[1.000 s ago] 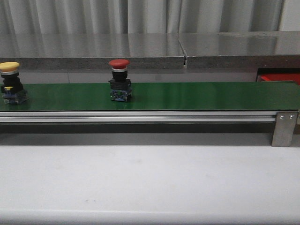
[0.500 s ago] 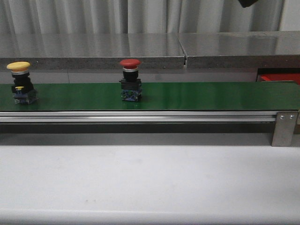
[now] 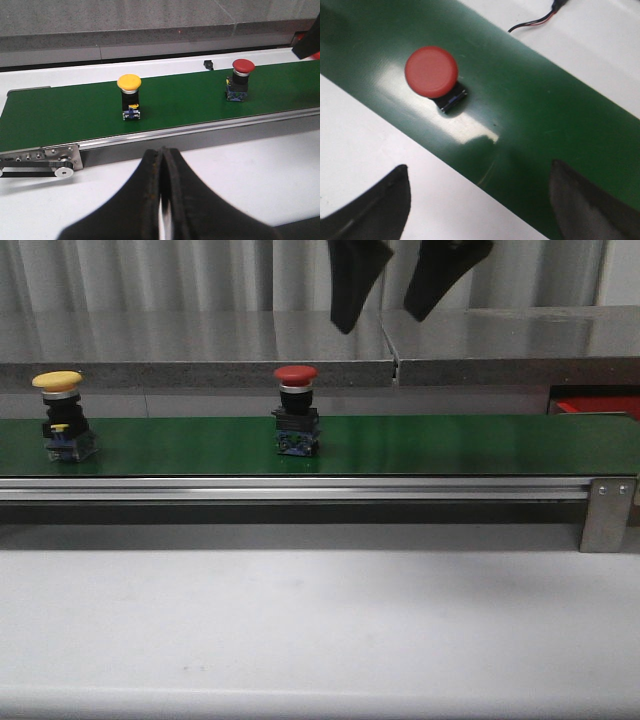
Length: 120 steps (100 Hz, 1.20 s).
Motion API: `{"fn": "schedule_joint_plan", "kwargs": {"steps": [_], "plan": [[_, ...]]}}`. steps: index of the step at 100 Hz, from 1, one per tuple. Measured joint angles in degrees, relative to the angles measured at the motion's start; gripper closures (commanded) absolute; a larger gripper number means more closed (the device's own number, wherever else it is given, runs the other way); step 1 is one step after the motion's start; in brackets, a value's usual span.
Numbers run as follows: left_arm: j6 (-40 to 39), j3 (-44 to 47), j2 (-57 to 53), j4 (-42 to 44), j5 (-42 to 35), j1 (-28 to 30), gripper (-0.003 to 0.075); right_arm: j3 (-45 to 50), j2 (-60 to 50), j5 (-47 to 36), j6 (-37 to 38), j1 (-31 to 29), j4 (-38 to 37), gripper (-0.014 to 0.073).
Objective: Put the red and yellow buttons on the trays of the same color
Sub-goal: 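Lower the right gripper onto the red button on the belt and grasp it, then carry the red button to the red tray and open the right gripper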
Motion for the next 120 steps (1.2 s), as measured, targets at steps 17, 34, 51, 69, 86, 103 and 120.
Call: {"fn": "schedule_joint_plan", "kwargs": {"steps": [17,34,51,69,86,103,120], "plan": [[0.00,0.00,0.00,0.00,0.00,0.00,0.0741,-8.27,8.37,5.85,-3.55,0.50,2.92,0.0033],[0.00,0.00,0.00,0.00,0.00,0.00,0.0741,-13.60,14.03,6.49,-5.34,0.50,3.86,0.0033],[0.00,0.00,0.00,0.00,0.00,0.00,0.0741,-15.19,17.26,3.82,-6.10,0.50,3.99,0.0166],[0.00,0.00,0.00,0.00,0.00,0.00,0.0741,-15.19,18.27,2.85,-6.19,0.50,3.99,0.0447],[0.00,0.00,0.00,0.00,0.00,0.00,0.0741,-15.19,18.15,2.85,-6.19,0.50,4.08,0.0449],[0.00,0.00,0.00,0.00,0.00,0.00,0.0741,-15.19,15.43,2.85,-4.96,-1.34,4.42,0.0449],[0.00,0.00,0.00,0.00,0.00,0.00,0.0741,-15.19,11.16,3.37,-3.99,-8.70,4.41,0.0449]]}}
